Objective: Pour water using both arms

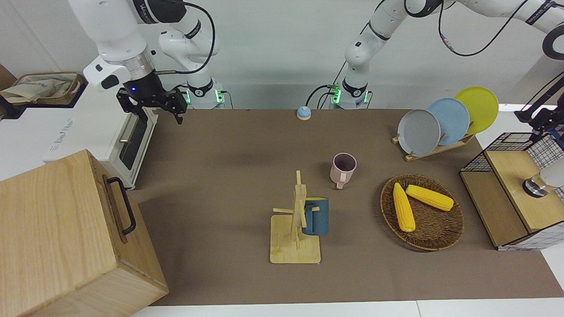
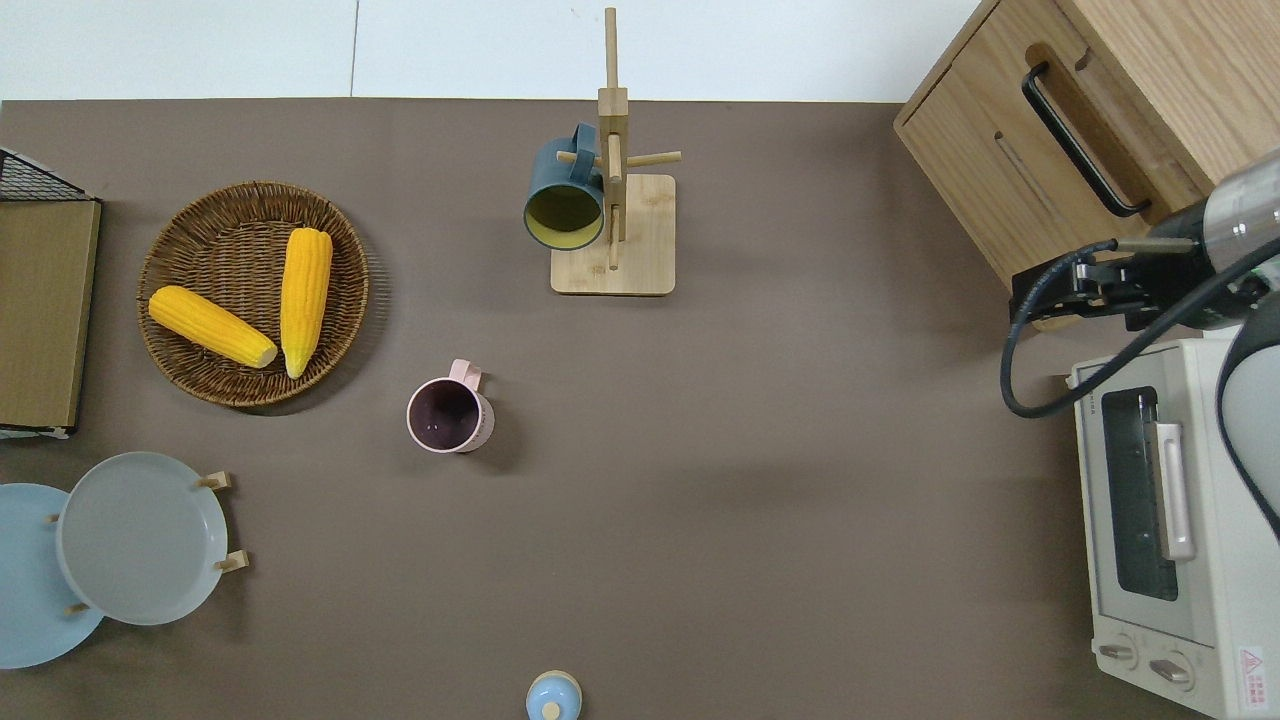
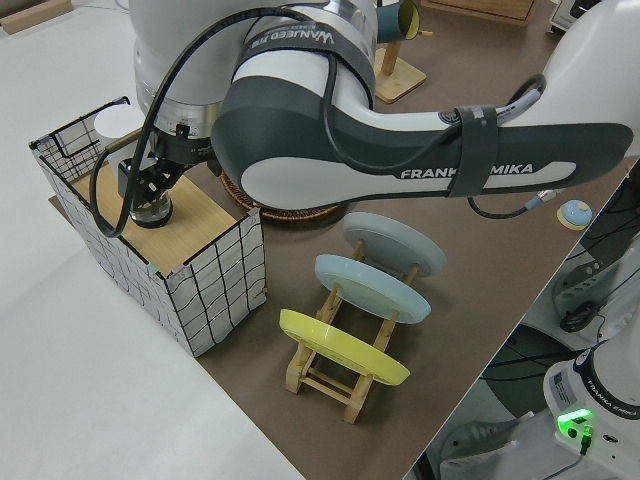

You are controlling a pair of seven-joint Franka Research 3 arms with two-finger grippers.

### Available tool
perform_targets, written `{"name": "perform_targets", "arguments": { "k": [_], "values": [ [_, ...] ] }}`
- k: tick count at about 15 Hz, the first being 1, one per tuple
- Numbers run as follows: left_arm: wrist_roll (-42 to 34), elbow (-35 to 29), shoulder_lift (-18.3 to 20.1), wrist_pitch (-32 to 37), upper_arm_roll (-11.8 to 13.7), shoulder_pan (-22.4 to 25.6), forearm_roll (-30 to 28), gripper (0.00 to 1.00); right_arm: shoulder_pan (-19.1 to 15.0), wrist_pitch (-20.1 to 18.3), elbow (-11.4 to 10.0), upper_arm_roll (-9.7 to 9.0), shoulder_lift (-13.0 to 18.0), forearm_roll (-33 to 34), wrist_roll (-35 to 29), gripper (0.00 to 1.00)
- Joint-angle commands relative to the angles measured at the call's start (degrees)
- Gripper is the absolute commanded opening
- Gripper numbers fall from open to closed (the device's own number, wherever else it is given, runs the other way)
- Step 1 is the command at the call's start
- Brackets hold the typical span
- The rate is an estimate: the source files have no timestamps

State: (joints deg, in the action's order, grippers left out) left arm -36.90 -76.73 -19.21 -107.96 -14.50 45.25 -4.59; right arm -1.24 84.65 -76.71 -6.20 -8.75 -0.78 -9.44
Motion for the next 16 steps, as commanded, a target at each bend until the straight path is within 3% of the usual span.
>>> {"name": "perform_targets", "arguments": {
  "k": [1, 9, 16],
  "values": [
    [5.7, 0.6, 2.7, 7.5, -1.2, -2.3, 5.5, 1.00, -1.0, 0.3, -1.7, -0.66, 1.3, -1.0, 0.7, 0.994],
    [15.8, -0.6, 7.1, 14.1, -1.6, -12.0, 6.0, 1.00, -1.0, 0.3, -1.7, -0.66, 1.4, -1.0, 0.7, 0.994],
    [28.6, -3.5, 11.2, 15.4, -1.8, -20.5, 6.1, 1.00, -1.0, 0.3, -1.7, -0.66, 1.3, -1.0, 0.7, 0.994]
  ]
}}
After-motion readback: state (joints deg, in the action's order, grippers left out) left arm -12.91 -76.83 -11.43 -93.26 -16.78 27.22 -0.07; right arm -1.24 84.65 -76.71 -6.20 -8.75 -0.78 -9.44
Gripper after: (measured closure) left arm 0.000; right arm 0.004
